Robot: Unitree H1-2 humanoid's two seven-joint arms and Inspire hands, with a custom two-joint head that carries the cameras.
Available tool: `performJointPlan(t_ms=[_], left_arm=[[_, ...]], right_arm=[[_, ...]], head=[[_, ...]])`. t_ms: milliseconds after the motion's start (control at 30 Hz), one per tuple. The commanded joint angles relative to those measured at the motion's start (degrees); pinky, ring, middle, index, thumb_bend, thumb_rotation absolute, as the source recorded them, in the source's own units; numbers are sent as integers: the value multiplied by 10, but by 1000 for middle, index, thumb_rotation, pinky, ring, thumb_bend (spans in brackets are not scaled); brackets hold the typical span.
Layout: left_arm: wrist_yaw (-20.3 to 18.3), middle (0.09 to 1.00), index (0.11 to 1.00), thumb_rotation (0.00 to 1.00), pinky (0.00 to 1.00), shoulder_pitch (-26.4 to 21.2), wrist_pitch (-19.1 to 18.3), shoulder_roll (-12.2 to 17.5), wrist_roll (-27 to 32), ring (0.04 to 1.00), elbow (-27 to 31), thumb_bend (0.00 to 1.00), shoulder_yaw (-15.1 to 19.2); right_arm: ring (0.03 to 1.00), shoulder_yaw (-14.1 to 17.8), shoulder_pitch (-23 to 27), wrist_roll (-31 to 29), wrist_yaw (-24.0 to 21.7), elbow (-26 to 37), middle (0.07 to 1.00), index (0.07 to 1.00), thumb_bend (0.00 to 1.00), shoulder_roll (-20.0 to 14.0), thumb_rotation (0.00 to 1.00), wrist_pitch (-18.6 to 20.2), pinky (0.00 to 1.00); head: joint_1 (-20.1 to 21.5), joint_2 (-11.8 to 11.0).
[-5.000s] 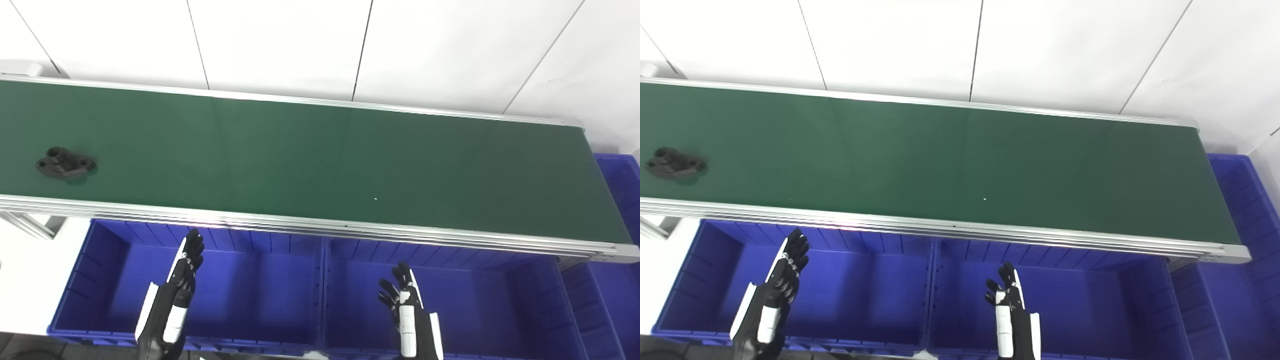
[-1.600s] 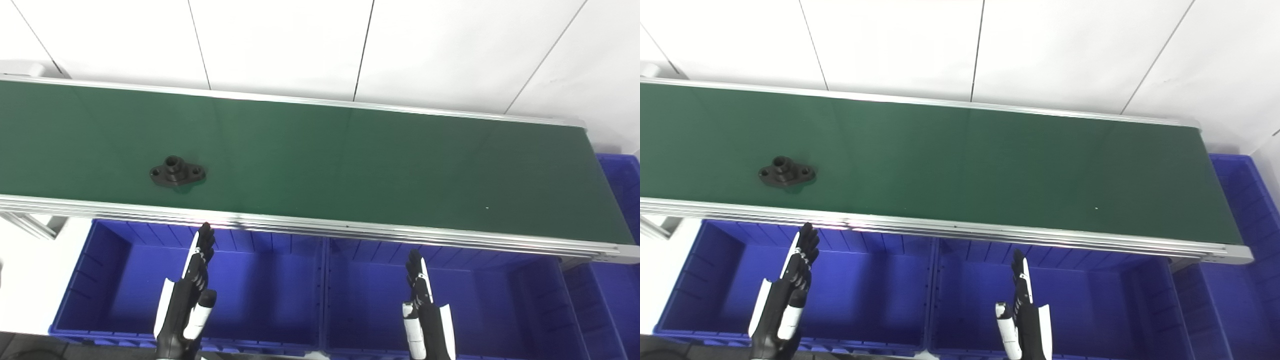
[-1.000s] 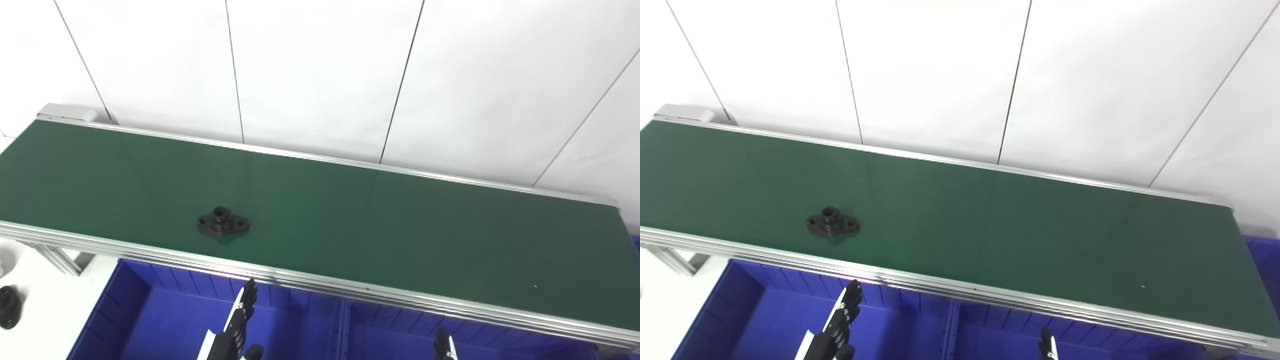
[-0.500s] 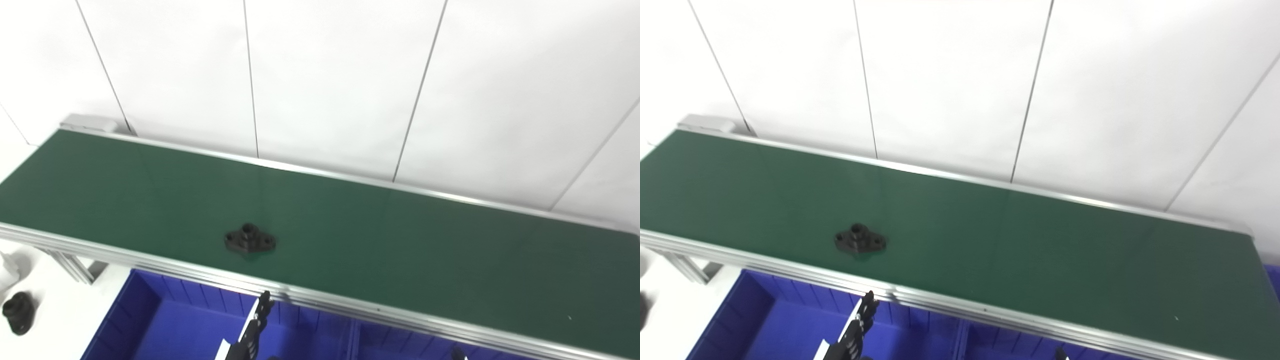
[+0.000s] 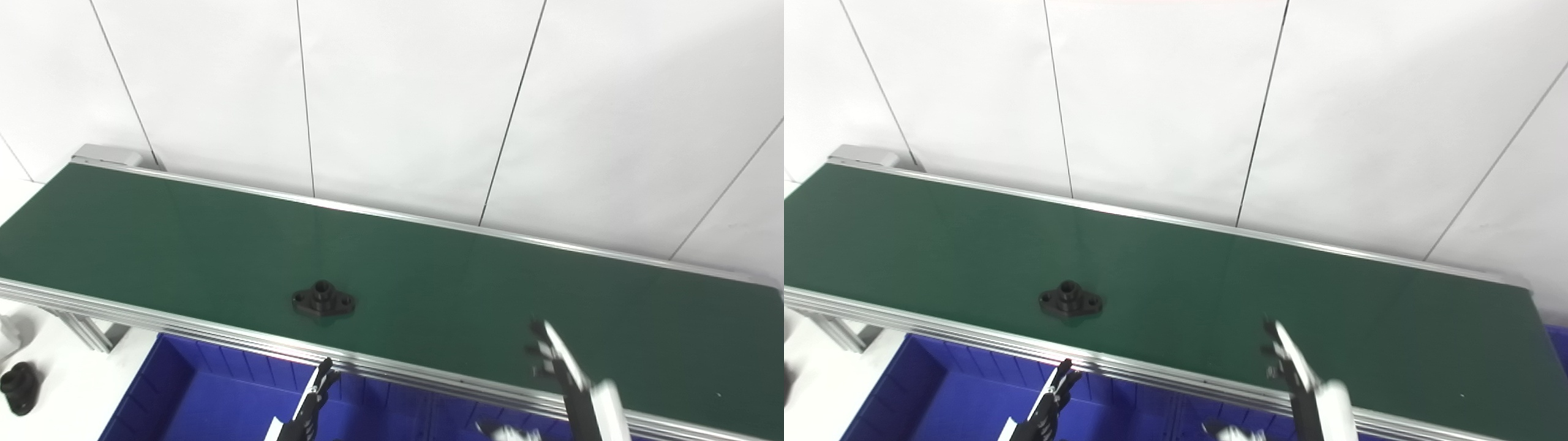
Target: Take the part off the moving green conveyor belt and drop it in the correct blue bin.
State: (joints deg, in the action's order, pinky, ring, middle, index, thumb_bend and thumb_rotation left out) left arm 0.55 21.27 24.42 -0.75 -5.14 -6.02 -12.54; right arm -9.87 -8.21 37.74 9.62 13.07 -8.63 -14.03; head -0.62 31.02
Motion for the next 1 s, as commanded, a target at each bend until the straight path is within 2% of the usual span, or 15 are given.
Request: performJointPlan(t_ms=[0,167,367,633,867,967], left_arm=[[4,954,1000,824,1000,-2,24,-2,-1,989,14,945,0],[1,948,998,828,1000,-2,24,-1,-3,980,15,934,1],[-3,952,999,830,1000,0,24,2,-6,983,19,921,1],[-3,945,1000,845,1000,3,24,3,-12,985,20,919,0],[-2,945,1000,858,1000,10,23,1,-22,989,27,909,-2],[-1,946,1000,865,1000,13,21,-1,-26,994,32,916,-2]], right_arm=[[731,2,38,43,-31,34,843,897,913,0,507,42,549],[714,-15,100,110,-100,43,826,856,912,5,419,113,552],[672,-46,169,168,-147,3,800,831,924,25,366,167,516],[629,-93,255,241,-174,-89,788,815,927,45,390,224,480],[593,-133,305,268,-172,-171,765,798,930,50,378,242,452],[591,-144,320,269,-168,-199,745,782,966,55,363,247,439]], head=[[0,3],[2,6],[4,11],[6,17],[4,26],[3,29]])
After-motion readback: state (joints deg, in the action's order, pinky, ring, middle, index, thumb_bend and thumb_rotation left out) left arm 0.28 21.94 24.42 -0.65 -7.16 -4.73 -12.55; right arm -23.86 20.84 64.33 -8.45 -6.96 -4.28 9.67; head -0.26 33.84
